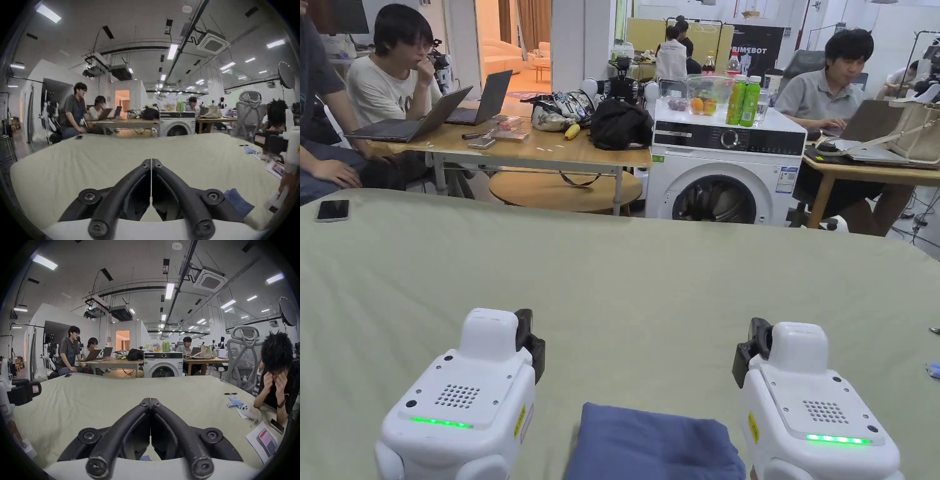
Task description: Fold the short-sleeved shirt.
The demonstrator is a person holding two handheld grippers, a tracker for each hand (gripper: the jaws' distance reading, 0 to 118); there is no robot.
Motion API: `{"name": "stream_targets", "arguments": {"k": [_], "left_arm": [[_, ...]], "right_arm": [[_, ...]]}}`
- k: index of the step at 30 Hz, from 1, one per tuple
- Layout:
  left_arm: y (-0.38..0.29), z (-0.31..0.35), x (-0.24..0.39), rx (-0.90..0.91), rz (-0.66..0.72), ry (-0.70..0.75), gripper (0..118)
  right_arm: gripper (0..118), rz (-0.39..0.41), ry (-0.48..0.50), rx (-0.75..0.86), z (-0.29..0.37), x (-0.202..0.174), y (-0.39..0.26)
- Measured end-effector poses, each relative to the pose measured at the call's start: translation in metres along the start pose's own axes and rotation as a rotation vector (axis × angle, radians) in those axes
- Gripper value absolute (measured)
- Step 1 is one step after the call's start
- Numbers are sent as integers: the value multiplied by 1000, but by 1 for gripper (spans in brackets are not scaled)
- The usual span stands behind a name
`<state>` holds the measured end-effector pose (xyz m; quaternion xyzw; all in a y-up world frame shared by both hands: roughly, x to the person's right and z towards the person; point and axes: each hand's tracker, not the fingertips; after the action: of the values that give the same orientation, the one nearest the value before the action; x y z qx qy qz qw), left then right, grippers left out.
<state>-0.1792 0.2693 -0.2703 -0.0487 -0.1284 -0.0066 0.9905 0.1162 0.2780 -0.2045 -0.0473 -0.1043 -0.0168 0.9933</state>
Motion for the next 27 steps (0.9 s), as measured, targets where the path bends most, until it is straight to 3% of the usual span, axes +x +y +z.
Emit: {"name": "stream_targets", "arguments": {"k": [6, 14, 19, 21, 24, 26, 27], "left_arm": [[-5, 0, -14, -36, 100, 16, 0], [-17, 2, -28, -160, 146, -40, 0], [-29, 1, -39, -305, 215, -110, 0], [-33, -1, -45, -351, 242, -122, 0], [-40, -6, -54, -452, 308, -162, 1], [-44, -12, -62, -504, 389, -234, 16], [-46, -14, -64, -546, 428, -284, 40]], "right_arm": [[0, 23, 10, -30, 4, -1, 0], [0, 50, 126, -393, 14, -7, -51], [0, 60, 108, -686, -9, -10, -102], [0, 25, 103, -731, -16, -6, -116], [0, 36, 110, -703, -17, -7, -101], [0, 52, 118, -714, -18, -6, -102], [0, 54, 122, -715, -18, -5, -102]]}}
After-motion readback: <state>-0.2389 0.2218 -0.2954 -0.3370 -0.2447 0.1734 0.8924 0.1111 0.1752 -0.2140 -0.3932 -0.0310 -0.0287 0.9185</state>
